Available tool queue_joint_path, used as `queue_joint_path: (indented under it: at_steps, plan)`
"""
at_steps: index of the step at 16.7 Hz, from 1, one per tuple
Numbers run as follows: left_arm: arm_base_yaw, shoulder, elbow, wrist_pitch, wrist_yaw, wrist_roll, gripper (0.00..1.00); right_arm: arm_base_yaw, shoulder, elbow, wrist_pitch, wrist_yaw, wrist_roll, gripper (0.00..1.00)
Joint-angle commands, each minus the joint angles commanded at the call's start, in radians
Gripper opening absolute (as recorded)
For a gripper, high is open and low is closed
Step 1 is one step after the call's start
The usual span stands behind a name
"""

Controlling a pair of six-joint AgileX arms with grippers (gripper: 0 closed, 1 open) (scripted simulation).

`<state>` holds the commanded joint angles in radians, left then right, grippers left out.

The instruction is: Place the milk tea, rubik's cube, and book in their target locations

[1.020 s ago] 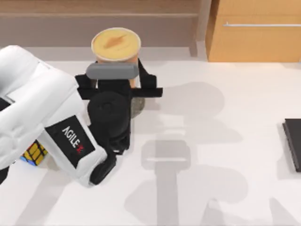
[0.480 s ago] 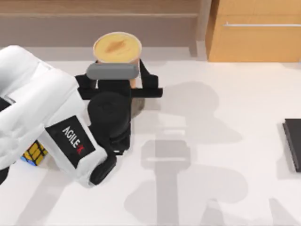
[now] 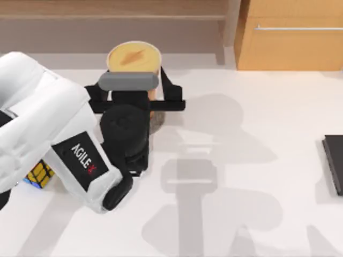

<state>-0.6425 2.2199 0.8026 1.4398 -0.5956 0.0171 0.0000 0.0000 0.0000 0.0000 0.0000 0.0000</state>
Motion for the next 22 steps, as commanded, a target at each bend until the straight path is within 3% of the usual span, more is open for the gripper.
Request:
queue_joint_path:
  at_steps: [12, 22]
  plan:
    - [-0.048, -0.036, -0.102, 0.064, -0.051, 0.001, 1.0, 0.0, 0.0, 0.0, 0.0, 0.0, 0.0, 1.0]
    - [-0.086, -0.282, -0.168, -0.114, -0.093, 0.005, 1.0, 0.0, 0.0, 0.0, 0.0, 0.0, 0.0, 1.0]
